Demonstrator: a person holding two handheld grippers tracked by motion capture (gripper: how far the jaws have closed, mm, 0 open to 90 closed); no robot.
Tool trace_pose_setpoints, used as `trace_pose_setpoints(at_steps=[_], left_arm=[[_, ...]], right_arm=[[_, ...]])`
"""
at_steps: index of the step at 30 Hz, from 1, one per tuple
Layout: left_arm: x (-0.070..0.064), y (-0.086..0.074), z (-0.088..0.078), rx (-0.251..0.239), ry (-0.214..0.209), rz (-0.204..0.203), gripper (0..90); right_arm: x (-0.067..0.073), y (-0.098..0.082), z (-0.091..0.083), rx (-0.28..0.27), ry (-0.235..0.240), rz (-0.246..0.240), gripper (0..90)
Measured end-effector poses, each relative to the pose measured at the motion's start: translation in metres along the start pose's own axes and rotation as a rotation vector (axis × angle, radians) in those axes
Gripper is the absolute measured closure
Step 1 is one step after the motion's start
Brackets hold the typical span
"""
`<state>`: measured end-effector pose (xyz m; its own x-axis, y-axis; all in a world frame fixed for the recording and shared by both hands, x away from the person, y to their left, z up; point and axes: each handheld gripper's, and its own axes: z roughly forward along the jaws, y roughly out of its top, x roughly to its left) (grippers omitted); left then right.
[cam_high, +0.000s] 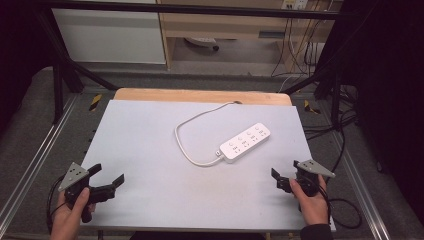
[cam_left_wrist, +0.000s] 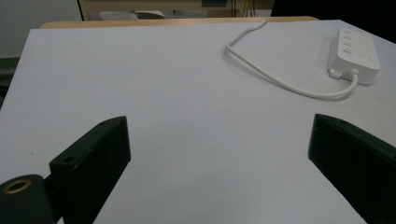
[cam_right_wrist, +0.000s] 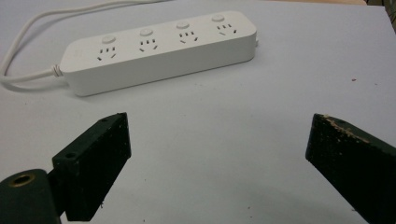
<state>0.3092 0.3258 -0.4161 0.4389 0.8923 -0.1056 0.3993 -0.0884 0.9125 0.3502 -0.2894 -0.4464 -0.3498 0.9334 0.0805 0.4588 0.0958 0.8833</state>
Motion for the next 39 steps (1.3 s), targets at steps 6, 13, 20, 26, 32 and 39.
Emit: trace_pose_setpoints(at_steps=[6,13,20,26,32,39], left_arm=[[0.0,0.0,0.001,0.002,-0.002,0.002,5.5],[-0.001,0.0,0.002,0.009,-0.004,0.008,5.4],[0.0,0.0,0.002,0.002,-0.005,0.016,5.3],[-0.002,0.0,0.002,-0.004,-0.003,0.022,5.1],[-0.003,0.0,0.002,-0.006,-0.006,0.033,5.0],[-0.003,0.0,0.002,-0.003,-0.005,0.04,4.9]], right_arm=[[0.004,0.0,0.002,0.014,0.012,-0.01,7.4],[0.005,0.001,0.0,0.009,0.009,-0.013,7.2],[0.006,0.005,-0.001,-0.011,0.024,-0.038,6.7],[0.01,0.009,-0.004,-0.053,0.033,-0.073,6.7],[0.012,0.013,-0.006,-0.05,0.038,-0.071,6.1],[0.016,0.019,-0.009,-0.057,0.06,-0.053,3.2]])
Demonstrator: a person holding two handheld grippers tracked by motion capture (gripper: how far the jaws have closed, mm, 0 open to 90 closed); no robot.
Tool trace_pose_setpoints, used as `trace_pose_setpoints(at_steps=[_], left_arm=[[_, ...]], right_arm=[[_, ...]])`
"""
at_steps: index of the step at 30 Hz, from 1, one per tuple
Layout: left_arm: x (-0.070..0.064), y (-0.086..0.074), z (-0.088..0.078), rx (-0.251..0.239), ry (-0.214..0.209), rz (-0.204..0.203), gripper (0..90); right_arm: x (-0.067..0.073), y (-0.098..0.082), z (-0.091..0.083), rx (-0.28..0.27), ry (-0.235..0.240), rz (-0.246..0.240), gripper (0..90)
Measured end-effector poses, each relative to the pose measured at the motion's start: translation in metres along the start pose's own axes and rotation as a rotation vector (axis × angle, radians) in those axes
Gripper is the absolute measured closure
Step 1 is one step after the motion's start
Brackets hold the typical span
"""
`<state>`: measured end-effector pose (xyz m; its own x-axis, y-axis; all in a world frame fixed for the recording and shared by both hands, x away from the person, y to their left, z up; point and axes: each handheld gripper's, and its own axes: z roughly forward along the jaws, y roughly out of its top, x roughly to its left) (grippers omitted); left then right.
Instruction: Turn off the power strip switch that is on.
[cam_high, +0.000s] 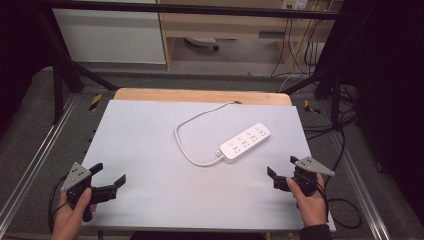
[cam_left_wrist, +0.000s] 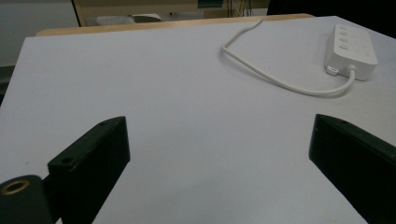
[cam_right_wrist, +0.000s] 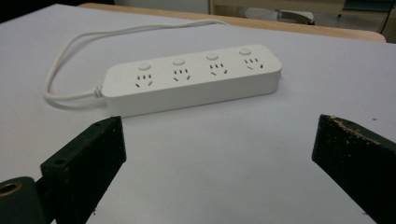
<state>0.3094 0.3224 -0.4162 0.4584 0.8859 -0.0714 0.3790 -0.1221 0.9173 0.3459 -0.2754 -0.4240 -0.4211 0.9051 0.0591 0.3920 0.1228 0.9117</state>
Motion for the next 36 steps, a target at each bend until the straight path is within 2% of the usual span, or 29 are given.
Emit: trace_pose_setpoints(at_steps=[3,13,16,19,22,31,36], left_arm=[[0.0,0.0,0.0,0.004,0.0,0.002,4.9],[0.002,-0.001,0.0,0.005,-0.005,-0.004,4.9],[0.002,-0.001,0.001,0.009,-0.006,0.001,4.9],[0.002,-0.002,0.001,0.015,-0.007,-0.001,4.9],[0.003,-0.002,0.001,0.013,-0.008,-0.004,4.9],[0.002,-0.002,0.002,0.023,-0.007,-0.003,4.9],[0.002,-0.003,0.003,0.027,-0.005,-0.002,4.9]], right_arm=[[0.003,0.005,-0.003,-0.022,0.013,0.017,3.1],[0.011,0.02,0.002,-0.033,0.056,0.002,2.5],[0.011,0.025,0.008,-0.043,0.045,0.005,2.7],[0.013,0.033,0.012,-0.057,0.032,-0.012,3.8],[0.015,0.042,0.017,-0.055,0.036,-0.029,4.1],[0.014,0.067,0.028,-0.057,0.042,-0.037,3.1],[0.011,0.077,0.034,-0.037,0.043,-0.049,2.9]])
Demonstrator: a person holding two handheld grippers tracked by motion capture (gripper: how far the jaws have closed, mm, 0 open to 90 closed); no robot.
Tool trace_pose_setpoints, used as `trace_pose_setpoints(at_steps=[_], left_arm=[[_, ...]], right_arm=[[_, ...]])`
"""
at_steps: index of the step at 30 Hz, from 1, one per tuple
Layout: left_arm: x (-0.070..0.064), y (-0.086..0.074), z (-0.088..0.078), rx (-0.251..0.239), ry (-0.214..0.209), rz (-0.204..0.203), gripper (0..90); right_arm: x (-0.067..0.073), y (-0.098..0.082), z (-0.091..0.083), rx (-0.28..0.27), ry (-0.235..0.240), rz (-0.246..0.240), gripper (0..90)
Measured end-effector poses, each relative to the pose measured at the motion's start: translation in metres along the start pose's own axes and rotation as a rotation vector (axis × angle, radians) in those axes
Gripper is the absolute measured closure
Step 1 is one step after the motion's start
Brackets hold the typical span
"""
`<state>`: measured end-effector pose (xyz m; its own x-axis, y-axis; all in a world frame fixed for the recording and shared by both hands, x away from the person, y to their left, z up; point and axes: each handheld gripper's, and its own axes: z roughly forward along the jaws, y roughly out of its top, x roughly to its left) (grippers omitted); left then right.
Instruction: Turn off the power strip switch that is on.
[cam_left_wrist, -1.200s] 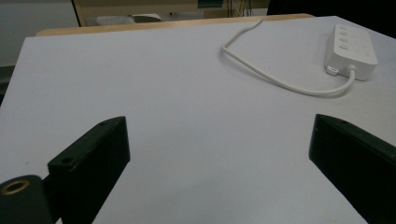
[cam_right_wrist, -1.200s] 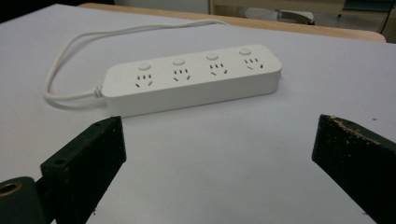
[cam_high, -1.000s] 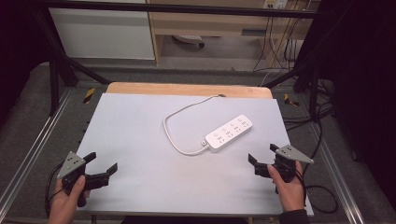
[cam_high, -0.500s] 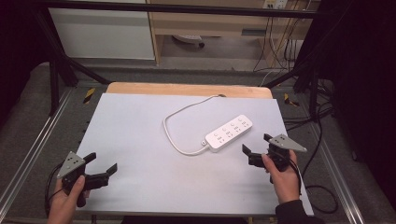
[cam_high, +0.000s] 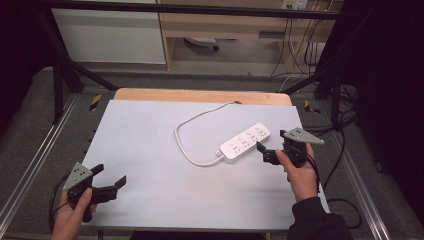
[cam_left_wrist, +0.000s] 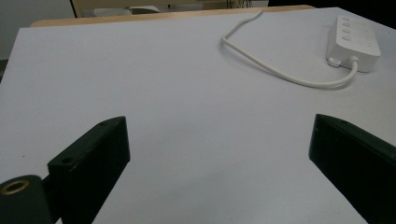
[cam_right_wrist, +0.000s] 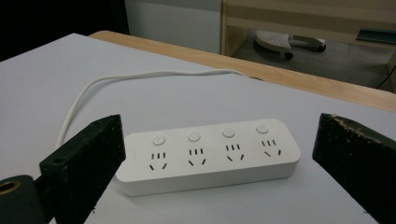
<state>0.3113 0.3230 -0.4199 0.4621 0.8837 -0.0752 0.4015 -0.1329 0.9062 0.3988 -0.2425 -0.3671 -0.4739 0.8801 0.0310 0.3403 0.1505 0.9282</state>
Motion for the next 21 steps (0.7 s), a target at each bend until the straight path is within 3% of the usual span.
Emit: trace_pose_setpoints(at_steps=[8,14,21], left_arm=[[0.0,0.0,0.001,0.009,-0.001,0.002,4.9],[0.001,0.0,0.0,0.008,-0.002,-0.004,4.9],[0.0,0.0,0.001,0.008,-0.001,-0.003,4.9]], right_arm=[[-0.011,0.013,0.011,0.003,-0.015,-0.004,2.9],[-0.015,0.018,0.023,0.018,-0.001,0.039,2.3],[-0.02,0.017,0.038,0.037,-0.022,0.043,3.7]])
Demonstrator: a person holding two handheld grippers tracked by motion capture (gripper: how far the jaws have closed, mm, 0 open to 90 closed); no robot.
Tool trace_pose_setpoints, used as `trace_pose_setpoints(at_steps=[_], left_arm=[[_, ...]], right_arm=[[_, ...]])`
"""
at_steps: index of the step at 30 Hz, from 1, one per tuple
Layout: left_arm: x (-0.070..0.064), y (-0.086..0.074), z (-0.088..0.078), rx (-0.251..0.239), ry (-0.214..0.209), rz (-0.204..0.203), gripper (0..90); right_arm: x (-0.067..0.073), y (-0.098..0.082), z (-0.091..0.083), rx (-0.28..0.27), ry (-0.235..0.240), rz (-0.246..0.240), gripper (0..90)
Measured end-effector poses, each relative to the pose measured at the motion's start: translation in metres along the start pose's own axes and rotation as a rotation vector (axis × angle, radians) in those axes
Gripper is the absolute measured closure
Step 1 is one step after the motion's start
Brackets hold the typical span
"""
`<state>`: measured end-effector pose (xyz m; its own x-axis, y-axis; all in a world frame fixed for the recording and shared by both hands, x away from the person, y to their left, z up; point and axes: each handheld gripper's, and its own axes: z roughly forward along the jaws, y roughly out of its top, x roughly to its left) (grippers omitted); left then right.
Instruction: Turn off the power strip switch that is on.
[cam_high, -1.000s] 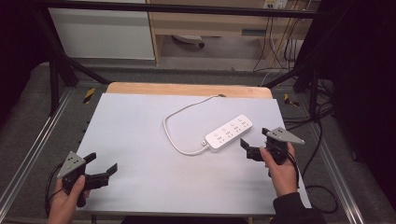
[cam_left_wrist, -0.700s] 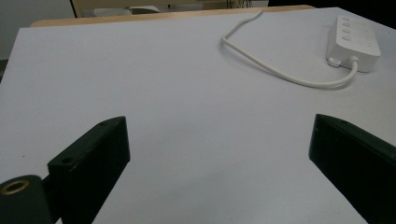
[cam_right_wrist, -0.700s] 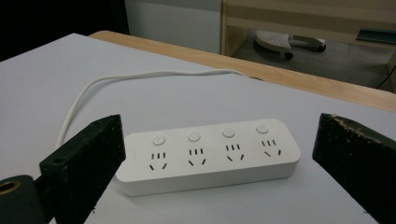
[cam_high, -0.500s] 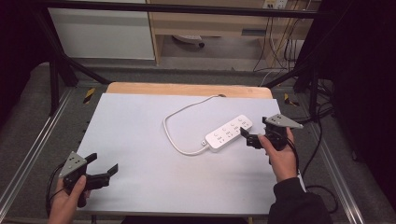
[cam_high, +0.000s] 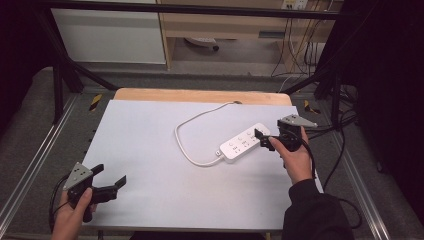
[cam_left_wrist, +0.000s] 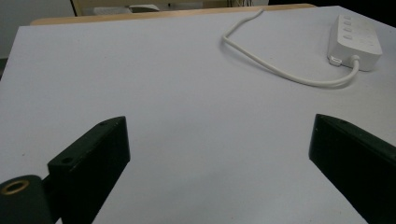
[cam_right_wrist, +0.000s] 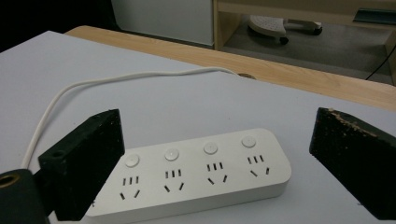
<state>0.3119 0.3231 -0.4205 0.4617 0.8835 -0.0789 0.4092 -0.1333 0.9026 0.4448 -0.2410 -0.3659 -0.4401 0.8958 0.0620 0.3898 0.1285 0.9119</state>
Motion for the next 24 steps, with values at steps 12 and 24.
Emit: trace_pose_setpoints(at_steps=[12,24], left_arm=[[-0.001,0.001,0.0,-0.006,-0.005,0.003,4.9],[0.0,0.0,0.0,-0.002,-0.011,0.005,4.9]], right_arm=[[-0.007,0.001,0.017,0.009,0.004,0.013,4.7],[-0.007,-0.003,0.041,0.03,-0.003,0.003,15.6]])
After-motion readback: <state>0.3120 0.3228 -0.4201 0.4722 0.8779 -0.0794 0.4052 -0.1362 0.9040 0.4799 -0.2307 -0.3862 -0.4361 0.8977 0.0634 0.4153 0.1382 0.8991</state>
